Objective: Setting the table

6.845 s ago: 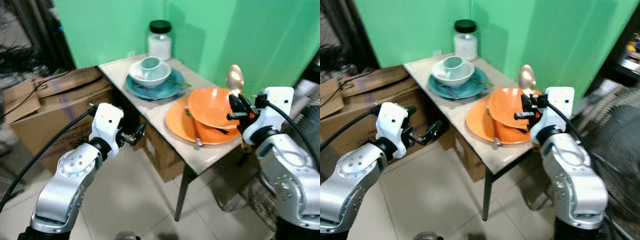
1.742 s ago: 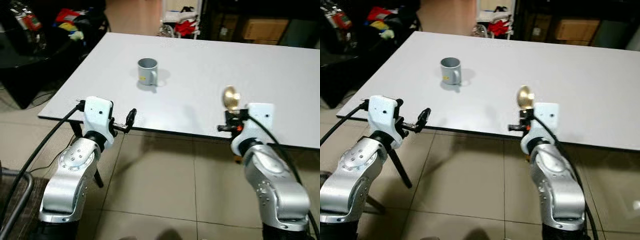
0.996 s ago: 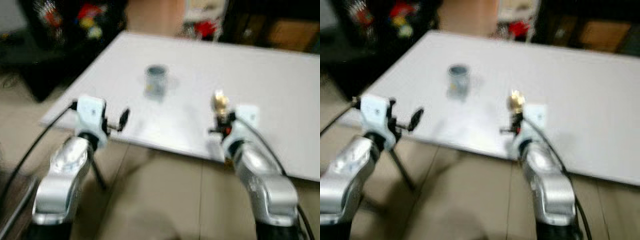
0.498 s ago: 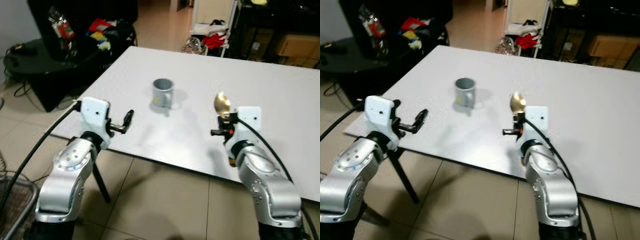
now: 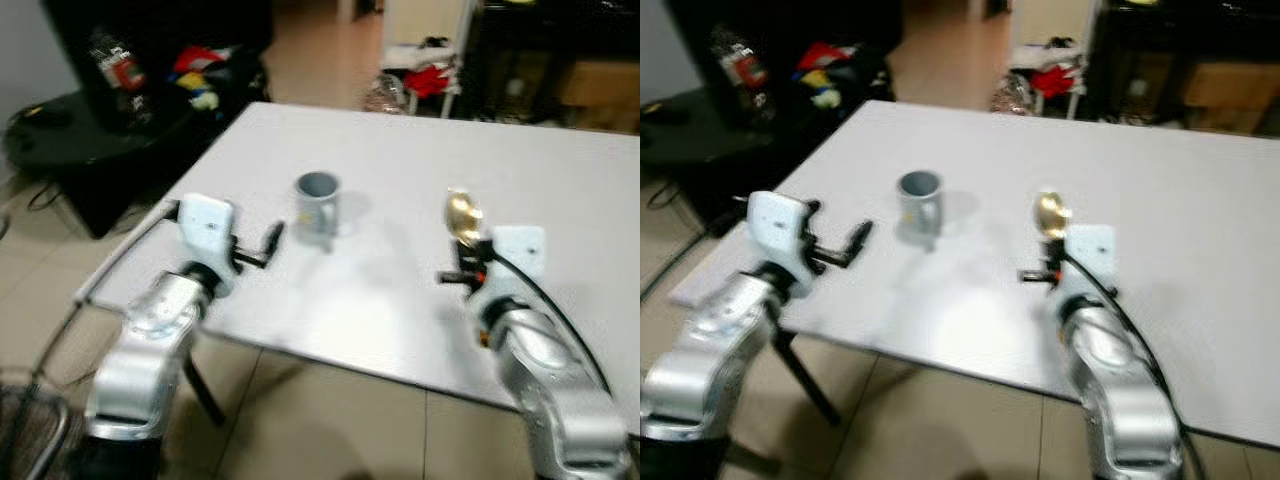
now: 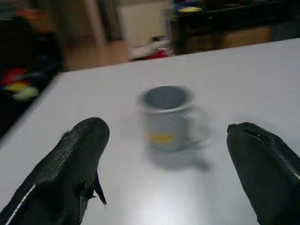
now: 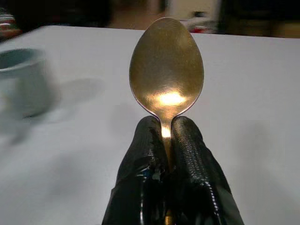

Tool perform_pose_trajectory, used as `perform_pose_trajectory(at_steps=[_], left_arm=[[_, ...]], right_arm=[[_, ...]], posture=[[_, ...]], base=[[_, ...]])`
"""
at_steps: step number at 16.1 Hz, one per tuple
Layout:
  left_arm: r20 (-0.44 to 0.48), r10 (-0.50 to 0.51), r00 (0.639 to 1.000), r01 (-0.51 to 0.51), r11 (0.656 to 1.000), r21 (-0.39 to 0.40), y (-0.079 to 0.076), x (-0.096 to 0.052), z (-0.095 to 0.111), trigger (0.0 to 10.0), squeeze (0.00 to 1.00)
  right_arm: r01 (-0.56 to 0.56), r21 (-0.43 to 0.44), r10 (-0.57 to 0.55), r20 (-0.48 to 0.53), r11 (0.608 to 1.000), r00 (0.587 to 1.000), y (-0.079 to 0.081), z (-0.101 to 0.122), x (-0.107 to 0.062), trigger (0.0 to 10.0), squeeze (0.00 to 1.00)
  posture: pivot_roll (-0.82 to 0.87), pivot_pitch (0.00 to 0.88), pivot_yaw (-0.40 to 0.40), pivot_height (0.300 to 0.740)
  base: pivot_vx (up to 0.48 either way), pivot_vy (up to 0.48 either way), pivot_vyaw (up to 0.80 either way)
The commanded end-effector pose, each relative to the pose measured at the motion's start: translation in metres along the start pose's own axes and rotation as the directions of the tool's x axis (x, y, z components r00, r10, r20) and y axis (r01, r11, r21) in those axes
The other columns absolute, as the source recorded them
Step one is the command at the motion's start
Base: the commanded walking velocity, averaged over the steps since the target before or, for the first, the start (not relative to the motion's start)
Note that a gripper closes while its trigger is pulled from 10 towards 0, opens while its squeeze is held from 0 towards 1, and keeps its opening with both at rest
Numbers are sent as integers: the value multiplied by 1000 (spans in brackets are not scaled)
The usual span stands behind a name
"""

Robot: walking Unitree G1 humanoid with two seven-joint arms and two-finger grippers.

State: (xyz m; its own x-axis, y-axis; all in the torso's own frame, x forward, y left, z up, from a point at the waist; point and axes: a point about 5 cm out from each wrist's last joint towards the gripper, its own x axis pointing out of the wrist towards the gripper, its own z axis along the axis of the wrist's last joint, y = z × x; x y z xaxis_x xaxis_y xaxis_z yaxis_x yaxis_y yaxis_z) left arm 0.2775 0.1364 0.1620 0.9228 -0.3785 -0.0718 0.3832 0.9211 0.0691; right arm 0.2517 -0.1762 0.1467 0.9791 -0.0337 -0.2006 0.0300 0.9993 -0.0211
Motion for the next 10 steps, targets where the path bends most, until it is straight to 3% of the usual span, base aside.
perform_pose_trajectory(at_steps=[1, 5, 6, 10], left_arm=[[4, 22, 1000, -22, 1000, 20, 9, -1, 2, 10000, 0], [-14, 40, 999, -40, 999, 34, 10, -4, -2, 10000, 0], [-11, 41, 999, -41, 999, 33, 10, -4, -2, 10000, 0], [-2, 52, 999, -51, 998, 42, 14, -6, -1, 10000, 0]], right_arm=[[-21, 18, 20, 34, 1000, 999, 6, 9, 1, 10000, 0], [-35, 2, 35, 7, 999, 999, 5, 5, 0, 10000, 0], [-42, 6, 42, 4, 999, 999, 6, 5, 1, 10000, 0], [-61, 23, 61, -4, 998, 998, 14, 5, 6, 10000, 0]], posture=[[56, 0, 71, 740], [64, 0, 59, 740], [75, 0, 47, 740], [87, 0, 41, 740]], base=[[337, 0, 0], [78, 0, 0], [0, 0, -775], [0, 464, -750]])
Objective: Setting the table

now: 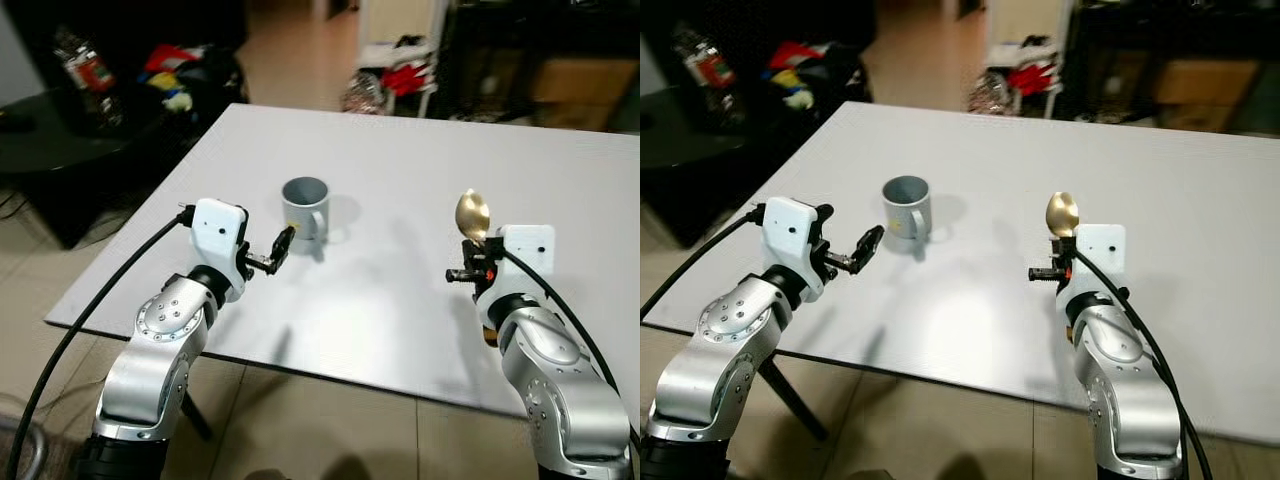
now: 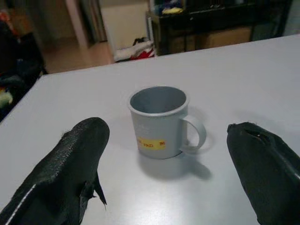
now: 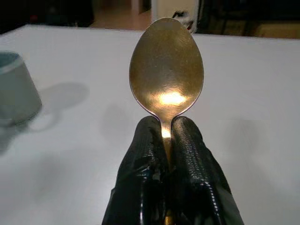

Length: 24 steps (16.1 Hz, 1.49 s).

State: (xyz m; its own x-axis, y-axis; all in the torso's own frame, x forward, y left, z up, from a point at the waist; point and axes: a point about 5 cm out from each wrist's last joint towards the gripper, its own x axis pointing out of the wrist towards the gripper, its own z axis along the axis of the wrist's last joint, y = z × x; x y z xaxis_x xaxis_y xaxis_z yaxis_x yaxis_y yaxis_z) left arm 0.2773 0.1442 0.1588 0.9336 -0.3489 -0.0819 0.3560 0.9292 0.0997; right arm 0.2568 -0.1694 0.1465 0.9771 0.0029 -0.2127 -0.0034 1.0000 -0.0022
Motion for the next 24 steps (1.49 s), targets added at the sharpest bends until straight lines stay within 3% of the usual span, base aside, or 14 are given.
perform_pose_trajectory(at_steps=[1, 3, 8, 11, 16, 20, 24], left_arm=[[9, 24, 1000, -24, 1000, 16, 8, -2, 3, 10000, 0], [1, 46, 999, -46, 998, 45, 10, -2, 3, 10000, 0], [0, 11, 1000, -11, 998, 61, 8, -2, 6, 10000, 0], [-14, -63, 998, 64, 995, 71, 5, -3, 7, 10000, 0], [-57, -106, 993, 111, 990, 88, 4, -3, 5, 10000, 0], [-126, -164, 978, 173, 983, 64, 2, -6, -1, 10000, 0], [-187, -294, 937, 303, 953, 23, -8, -18, -7, 10000, 0]], right_arm=[[-26, 12, 26, 7, 1000, 1000, 6, 4, 2, 10000, 0], [-32, 11, 32, 4, 999, 999, 6, 3, 3, 10000, 0], [-59, 37, 62, -62, 998, 996, 10, 1, 14, 10000, 0], [-33, -17, 30, -142, 999, 989, 4, -5, 28, 10000, 0], [-44, -57, 36, -140, 997, 990, -7, -2, 45, 10000, 0], [-152, -74, 137, -171, 986, 976, -6, 0, 71, 10000, 0], [-156, -136, 119, -247, 978, 962, -12, -1, 99, 10000, 0]], posture=[[87, 0, 41, 740], [92, 0, 43, 740], [100, 0, 53, 740], [103, 0, 59, 740], [106, 0, 68, 740], [111, 0, 76, 740], [126, 0, 64, 740]], base=[[0, 480, 0], [0, 240, 0], [0, -288, 0], [0, 0, 0], [0, 0, 0], [0, 0, 0], [0, 0, 0]])
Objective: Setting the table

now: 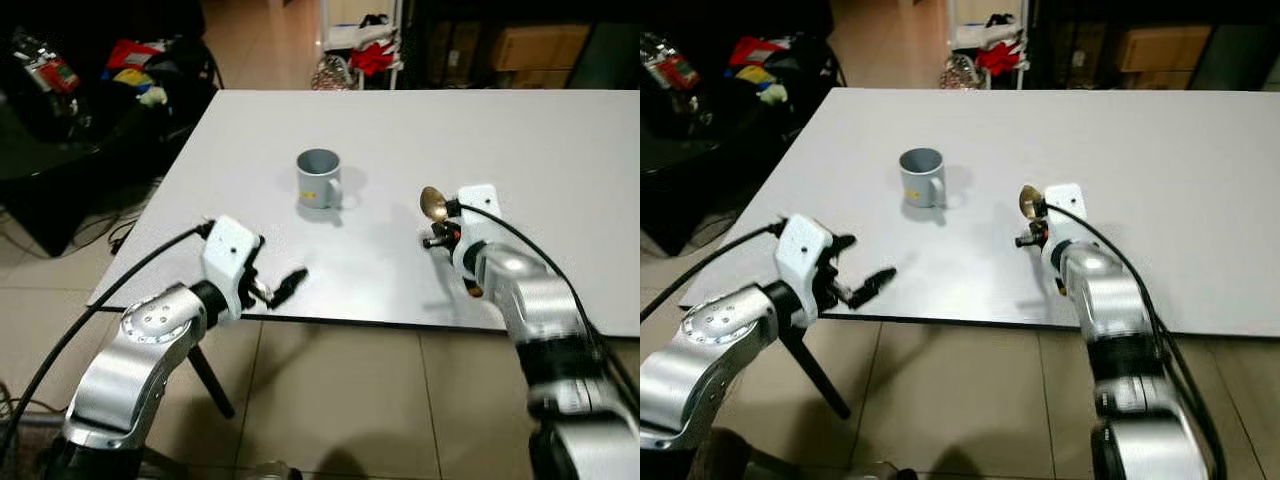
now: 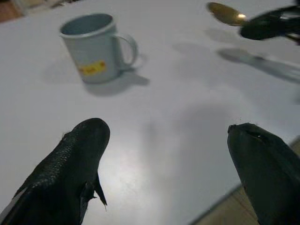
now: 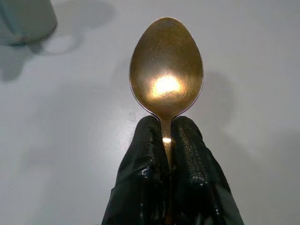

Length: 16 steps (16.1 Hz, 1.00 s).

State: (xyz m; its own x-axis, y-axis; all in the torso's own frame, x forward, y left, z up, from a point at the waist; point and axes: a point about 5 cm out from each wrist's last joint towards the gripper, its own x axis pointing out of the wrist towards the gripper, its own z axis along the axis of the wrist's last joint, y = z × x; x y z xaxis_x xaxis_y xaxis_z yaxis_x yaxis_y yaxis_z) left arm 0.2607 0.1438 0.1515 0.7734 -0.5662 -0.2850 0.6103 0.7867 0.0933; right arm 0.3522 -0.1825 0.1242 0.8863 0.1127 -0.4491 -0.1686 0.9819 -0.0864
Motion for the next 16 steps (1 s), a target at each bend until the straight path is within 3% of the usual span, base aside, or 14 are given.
perform_pose_trajectory(at_steps=[1, 9, 16], left_arm=[[-7, -14, 1000, 14, 1000, 3, -2, -3, 0, 10000, 0], [-34, -42, 999, 42, 999, 5, -6, -5, -1, 10000, 0], [-42, -61, 997, 62, 998, 8, -7, -4, -1, 10000, 0]], right_arm=[[0, -16, 0, 0, 1000, 1000, 1, 1, 3, 10000, 0], [117, 79, -112, -63, 990, 992, 13, -30, 18, 10000, 0], [152, 92, -145, -79, 984, 986, 7, -37, 23, 10000, 0]], posture=[[128, 0, 61, 740], [139, 0, 58, 740], [135, 0, 68, 740]], base=[[0, 0, 0], [0, 0, 0], [0, 0, 0]])
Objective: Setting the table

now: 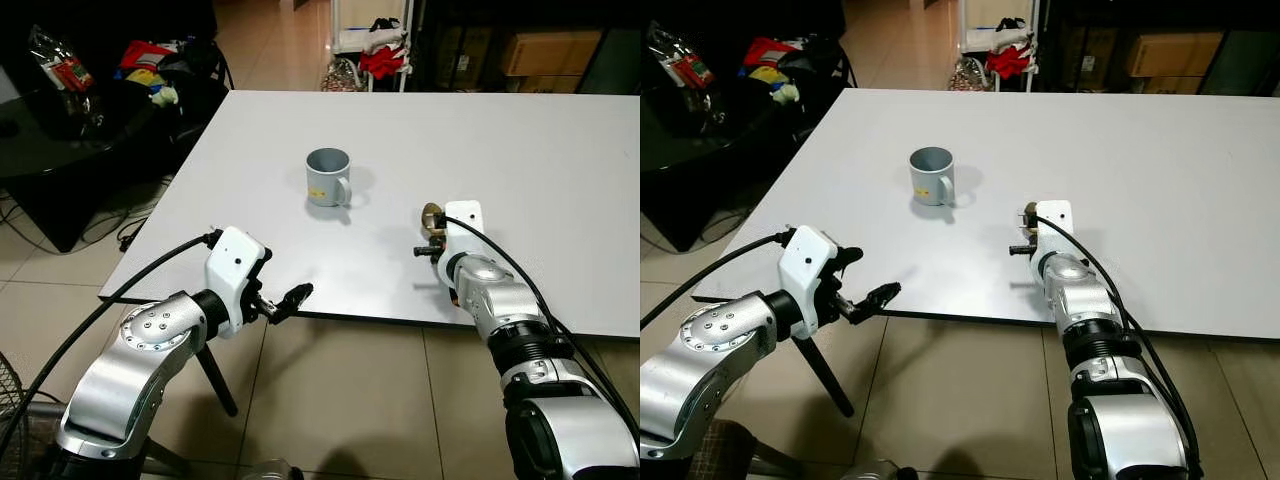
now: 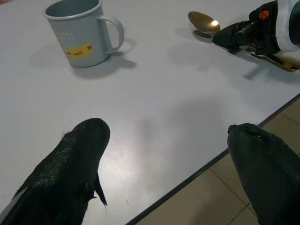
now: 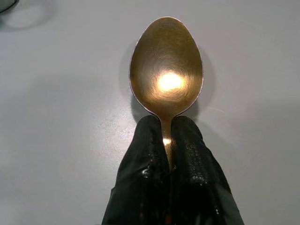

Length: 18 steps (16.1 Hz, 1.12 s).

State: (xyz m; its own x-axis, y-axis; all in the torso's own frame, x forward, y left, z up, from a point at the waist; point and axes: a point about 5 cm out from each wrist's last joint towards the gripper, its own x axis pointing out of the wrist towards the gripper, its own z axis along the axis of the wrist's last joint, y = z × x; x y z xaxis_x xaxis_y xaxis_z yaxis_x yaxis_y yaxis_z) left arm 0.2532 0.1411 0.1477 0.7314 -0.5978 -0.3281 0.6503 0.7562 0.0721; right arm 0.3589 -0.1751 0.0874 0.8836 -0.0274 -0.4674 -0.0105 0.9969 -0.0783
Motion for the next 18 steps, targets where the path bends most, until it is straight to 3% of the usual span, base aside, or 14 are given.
perform_pose_trajectory(at_steps=[1, 5, 6, 7, 8, 12, 15, 18], left_arm=[[-4, -13, 1000, 13, 1000, 14, 0, -1, 3, 10000, 0], [-6, -19, 1000, 20, 1000, 15, 0, 0, 4, 10000, 0], [-5, -19, 1000, 19, 1000, 14, -1, 0, 4, 10000, 0], [-5, -22, 1000, 22, 1000, 14, -1, 0, 4, 10000, 0], [-4, -25, 1000, 25, 1000, 13, -1, 1, 4, 10000, 0], [-14, -26, 1000, 26, 1000, 15, 0, 0, 1, 10000, 0], [1, -19, 1000, 19, 1000, 6, 2, -3, 3, 10000, 0], [79, -47, 996, 52, 997, -65, -2, -11, 9, 10000, 0]], right_arm=[[16, 24, -15, -41, 1000, 999, -3, -9, 1, 10000, 0], [-1, 28, 2, -56, 1000, 998, -1, -12, 3, 10000, 0], [0, 29, 2, -58, 1000, 998, -2, -12, 3, 10000, 192], [4, 35, -2, -58, 999, 998, -2, -12, 3, 10000, 847], [10, 42, -7, -60, 999, 998, -3, -13, 4, 10000, 1000], [34, 49, -32, -39, 998, 999, -5, -8, 2, 10000, 1000], [47, 71, -49, 19, 996, 999, -10, 4, -12, 10000, 1000], [71, 81, -78, 93, 994, 993, -17, 14, -63, 10000, 1000]], posture=[[135, 0, 68, 740], [136, 0, 64, 740], [135, 0, 64, 740], [136, 0, 62, 740], [136, 0, 61, 740], [134, 0, 61, 740], [140, 0, 51, 740], [122, 0, 59, 740]], base=[[0, 0, 0], [0, 0, 0], [0, 0, 0], [0, 0, 0], [0, 0, 0], [0, 0, 0], [0, 0, 0], [0, 0, 0]])
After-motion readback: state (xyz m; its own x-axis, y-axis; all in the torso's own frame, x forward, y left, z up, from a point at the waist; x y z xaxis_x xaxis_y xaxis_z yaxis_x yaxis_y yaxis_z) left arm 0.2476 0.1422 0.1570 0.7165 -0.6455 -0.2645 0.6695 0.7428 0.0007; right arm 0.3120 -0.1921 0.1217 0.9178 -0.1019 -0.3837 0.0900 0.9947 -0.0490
